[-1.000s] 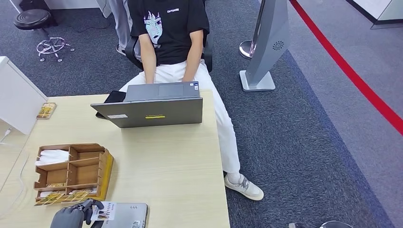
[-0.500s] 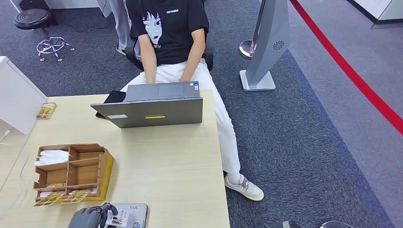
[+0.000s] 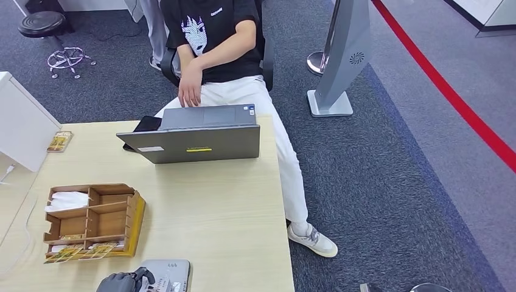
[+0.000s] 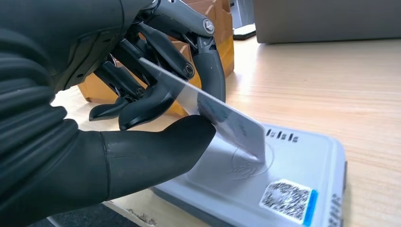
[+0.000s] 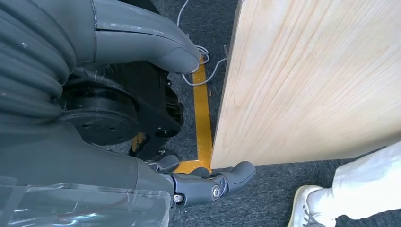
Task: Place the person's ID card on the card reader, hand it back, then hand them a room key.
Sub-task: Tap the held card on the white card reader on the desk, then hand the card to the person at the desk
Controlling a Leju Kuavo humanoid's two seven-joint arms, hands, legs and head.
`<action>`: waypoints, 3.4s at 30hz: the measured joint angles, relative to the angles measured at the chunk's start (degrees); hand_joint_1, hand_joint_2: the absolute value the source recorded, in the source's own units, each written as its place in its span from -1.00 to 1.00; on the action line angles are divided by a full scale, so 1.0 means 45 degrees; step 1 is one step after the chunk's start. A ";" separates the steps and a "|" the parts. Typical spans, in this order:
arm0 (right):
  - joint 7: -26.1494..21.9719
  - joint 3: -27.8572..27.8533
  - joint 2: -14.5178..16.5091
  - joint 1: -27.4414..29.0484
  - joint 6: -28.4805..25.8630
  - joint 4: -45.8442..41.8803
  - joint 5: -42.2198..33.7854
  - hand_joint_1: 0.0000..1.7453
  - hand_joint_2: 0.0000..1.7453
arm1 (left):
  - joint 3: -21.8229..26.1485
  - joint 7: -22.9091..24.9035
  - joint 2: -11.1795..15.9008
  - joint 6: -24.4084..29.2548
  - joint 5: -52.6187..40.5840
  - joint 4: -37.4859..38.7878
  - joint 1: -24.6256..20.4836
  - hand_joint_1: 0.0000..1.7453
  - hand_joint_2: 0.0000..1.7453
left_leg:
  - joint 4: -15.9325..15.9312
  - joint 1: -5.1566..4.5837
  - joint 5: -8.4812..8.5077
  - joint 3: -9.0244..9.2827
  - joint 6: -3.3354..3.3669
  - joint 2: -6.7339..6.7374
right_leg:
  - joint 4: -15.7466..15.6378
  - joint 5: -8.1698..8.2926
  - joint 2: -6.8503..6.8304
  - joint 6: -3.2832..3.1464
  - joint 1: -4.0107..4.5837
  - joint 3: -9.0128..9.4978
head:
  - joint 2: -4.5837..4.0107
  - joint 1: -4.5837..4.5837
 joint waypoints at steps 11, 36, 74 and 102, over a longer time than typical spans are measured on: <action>-0.0049 0.0008 0.0000 0.0026 -0.0331 -0.0002 -0.0311 -1.00 1.00 | -0.0245 -0.0060 0.0120 0.0881 -0.0998 -0.0198 -0.0089 1.00 1.00 | 0.0001 0.0000 0.0001 0.0002 0.0000 0.0001 | 0.0000 0.0001 0.0000 0.0000 0.0000 -0.0003 | 0.0000 0.0000; -0.0006 0.0342 0.0005 0.0155 0.0161 0.0137 0.0259 -1.00 1.00 | 0.7620 -0.2427 -0.1654 -0.3201 -0.3548 -0.2762 -0.1906 1.00 1.00 | 0.0001 0.0005 0.0026 0.0007 -0.0021 -0.0003 | 0.0009 0.0014 -0.0001 -0.0017 0.0004 0.0000 | 0.0000 -0.0001; 0.0197 0.0216 0.0002 0.0070 0.0385 0.0317 0.0025 -1.00 1.00 | 0.9773 -0.3405 -0.0993 -0.3521 -0.3387 -0.0945 -0.3675 -1.00 1.00 | 0.0001 0.0004 0.0030 0.0000 -0.0016 0.0003 | 0.0012 0.0022 0.0014 -0.0030 0.0003 -0.0009 | 0.0000 0.0000; 0.0498 0.0406 0.0004 0.0760 -0.0240 -0.0748 -0.1389 -1.00 1.00 | 0.6677 -0.3767 -0.0679 -0.1236 -0.2759 -0.3410 0.1555 -1.00 1.00 | -0.0001 0.0003 0.0025 -0.0007 -0.0021 0.0008 | 0.0005 0.0020 0.0014 -0.0028 0.0003 -0.0020 | 0.0000 0.0000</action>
